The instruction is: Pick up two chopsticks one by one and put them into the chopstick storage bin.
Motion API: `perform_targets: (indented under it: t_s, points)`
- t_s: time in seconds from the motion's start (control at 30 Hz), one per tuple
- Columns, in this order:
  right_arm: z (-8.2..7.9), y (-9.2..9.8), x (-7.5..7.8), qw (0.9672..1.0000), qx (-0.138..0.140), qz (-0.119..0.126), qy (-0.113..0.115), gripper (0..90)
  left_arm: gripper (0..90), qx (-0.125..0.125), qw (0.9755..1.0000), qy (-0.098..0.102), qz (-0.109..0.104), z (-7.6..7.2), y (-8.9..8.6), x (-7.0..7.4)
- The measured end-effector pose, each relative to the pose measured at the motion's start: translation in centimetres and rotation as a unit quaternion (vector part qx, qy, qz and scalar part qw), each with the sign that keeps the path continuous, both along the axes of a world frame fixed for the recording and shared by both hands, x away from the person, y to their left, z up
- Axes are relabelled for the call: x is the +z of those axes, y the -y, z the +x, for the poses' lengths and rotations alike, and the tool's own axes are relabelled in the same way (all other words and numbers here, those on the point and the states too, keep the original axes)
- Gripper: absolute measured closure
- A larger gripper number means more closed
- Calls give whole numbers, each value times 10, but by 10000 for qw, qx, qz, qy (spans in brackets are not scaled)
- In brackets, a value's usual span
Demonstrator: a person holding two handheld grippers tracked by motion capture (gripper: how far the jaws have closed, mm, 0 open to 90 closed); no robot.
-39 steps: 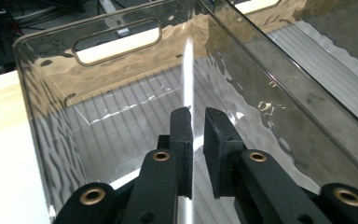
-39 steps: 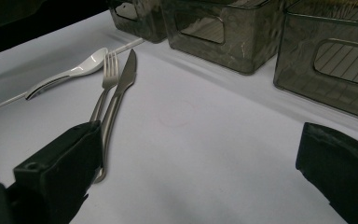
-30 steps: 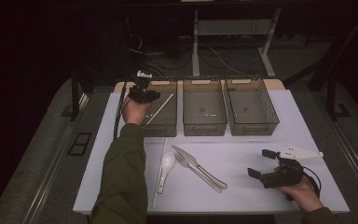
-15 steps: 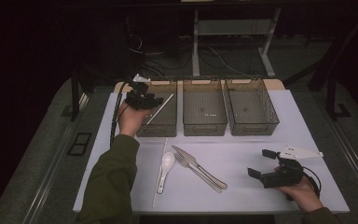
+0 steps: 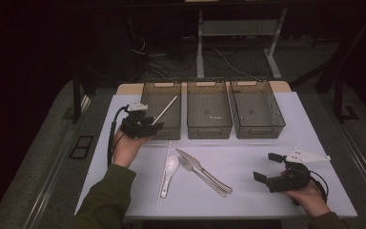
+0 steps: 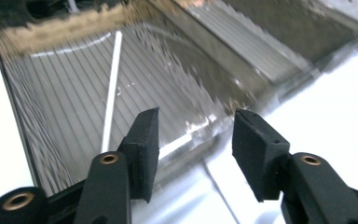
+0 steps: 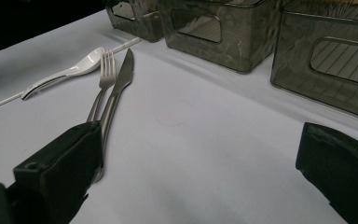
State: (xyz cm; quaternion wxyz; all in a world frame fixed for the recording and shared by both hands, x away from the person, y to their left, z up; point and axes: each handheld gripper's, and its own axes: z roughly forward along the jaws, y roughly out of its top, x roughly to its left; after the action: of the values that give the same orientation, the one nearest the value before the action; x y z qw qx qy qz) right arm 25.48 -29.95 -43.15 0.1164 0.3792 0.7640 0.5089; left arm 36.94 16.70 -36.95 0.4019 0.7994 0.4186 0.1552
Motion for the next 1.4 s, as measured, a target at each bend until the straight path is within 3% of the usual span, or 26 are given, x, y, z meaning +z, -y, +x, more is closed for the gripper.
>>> perform_targets:
  t_s: [0.33, 0.6, 0.93, 1.27, 1.4]
  points:
    - [-1, 0, 0, 10000, -24, -16, -3, 8, 717, -385, 9989, -237, 128, -53, -4, -27]
    - [-1, 0, 0, 10000, -29, -20, 15, 8, 722, -450, 9980, -407, 150, -86, -2, -42]
    - [-3, 1, 2, 10000, -37, -8, 27, 8, 694, -486, 9964, -688, 49, -101, -1, -57]
    - [-3, 1, 2, 10000, -51, -20, 31, 8, 695, -618, 9938, -924, 53, -100, 5, -65]
    - [-3, 1, 2, 10000, -41, -28, 36, 8, 697, -673, 9927, -982, 171, -100, 8, -68]
